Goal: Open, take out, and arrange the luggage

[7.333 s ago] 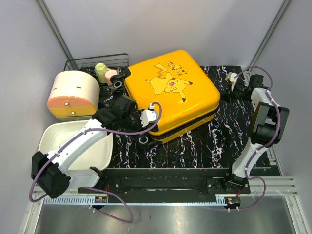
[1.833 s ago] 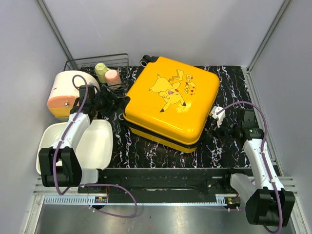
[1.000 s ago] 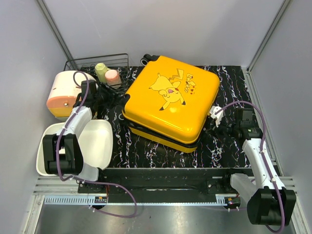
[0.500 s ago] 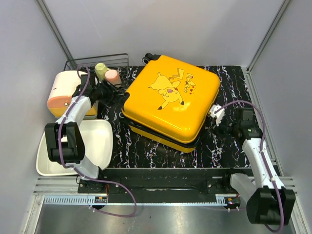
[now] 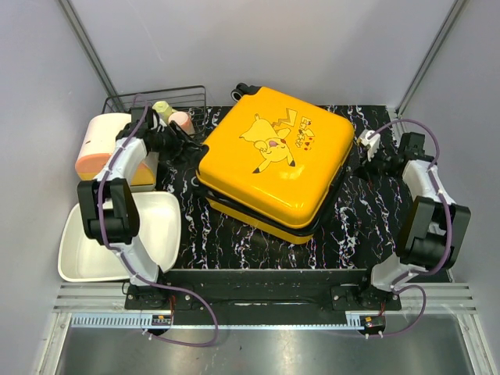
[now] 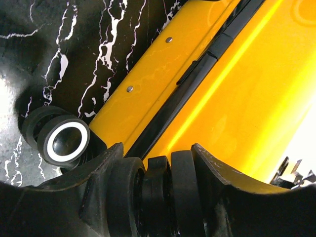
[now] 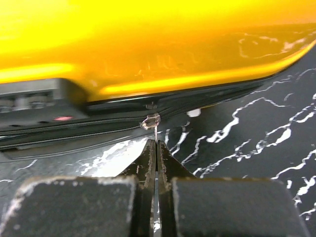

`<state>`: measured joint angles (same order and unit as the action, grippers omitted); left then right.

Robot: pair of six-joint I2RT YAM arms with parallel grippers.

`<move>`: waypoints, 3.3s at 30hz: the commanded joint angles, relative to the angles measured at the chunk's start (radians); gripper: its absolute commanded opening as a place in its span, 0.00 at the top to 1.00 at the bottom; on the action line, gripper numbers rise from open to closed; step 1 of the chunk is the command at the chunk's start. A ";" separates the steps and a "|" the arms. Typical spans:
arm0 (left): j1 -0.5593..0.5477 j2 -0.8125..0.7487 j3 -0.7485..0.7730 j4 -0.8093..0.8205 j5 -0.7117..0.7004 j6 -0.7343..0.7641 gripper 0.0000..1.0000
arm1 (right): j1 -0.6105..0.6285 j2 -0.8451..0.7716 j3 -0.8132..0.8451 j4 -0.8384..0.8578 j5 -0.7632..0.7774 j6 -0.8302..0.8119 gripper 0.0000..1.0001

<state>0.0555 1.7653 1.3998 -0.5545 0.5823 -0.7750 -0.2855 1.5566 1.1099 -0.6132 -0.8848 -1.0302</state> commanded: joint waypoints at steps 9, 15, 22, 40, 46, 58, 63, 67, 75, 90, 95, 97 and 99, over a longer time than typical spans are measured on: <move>-0.232 0.264 0.369 -0.159 0.053 0.503 1.00 | -0.023 -0.297 -0.240 -0.086 -0.105 -0.134 1.00; -0.319 0.350 0.495 -0.243 0.048 0.608 1.00 | 0.045 -0.553 -0.375 -0.174 -0.117 -0.013 1.00; -0.218 0.372 0.485 -0.243 0.047 0.620 1.00 | -0.007 -0.603 -0.363 -0.188 0.035 0.032 1.00; -0.155 0.448 0.633 -0.340 -0.056 0.766 1.00 | -0.337 0.159 0.287 -0.378 -0.132 -0.611 1.00; -0.167 0.505 0.729 -0.390 -0.055 0.818 1.00 | -0.253 0.301 0.384 -0.388 -0.190 -0.694 1.00; -0.240 0.549 0.820 -0.378 -0.003 0.838 1.00 | -0.034 0.215 0.191 -0.388 -0.362 -0.683 1.00; -0.253 0.556 0.814 -0.371 -0.013 0.844 1.00 | 0.002 0.238 0.209 -0.318 -0.408 -0.596 1.00; -0.255 0.551 0.798 -0.372 -0.022 0.850 1.00 | 0.002 0.342 0.303 -0.067 -0.381 -0.316 1.00; -0.256 0.517 0.733 -0.367 -0.033 0.841 1.00 | 0.005 0.448 0.452 0.313 -0.379 0.143 1.00; -0.154 0.258 0.360 -0.171 0.096 0.565 0.95 | -0.167 0.312 0.528 0.339 0.093 0.464 0.05; -0.131 0.103 0.138 -0.065 0.151 0.450 0.86 | -0.193 0.182 0.568 0.123 0.208 0.440 0.00; -0.132 0.033 0.064 -0.012 0.180 0.386 0.85 | -0.192 0.093 0.570 -0.036 0.183 0.426 0.00; -0.132 -0.028 -0.029 0.008 0.198 0.350 0.79 | -0.190 0.006 0.567 -0.155 0.150 0.417 0.00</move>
<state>-0.0490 1.8664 1.5330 -0.5018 0.6289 -0.3695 -0.5037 1.7653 1.6264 -0.4923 -0.7242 -0.6132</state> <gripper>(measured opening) 0.668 0.993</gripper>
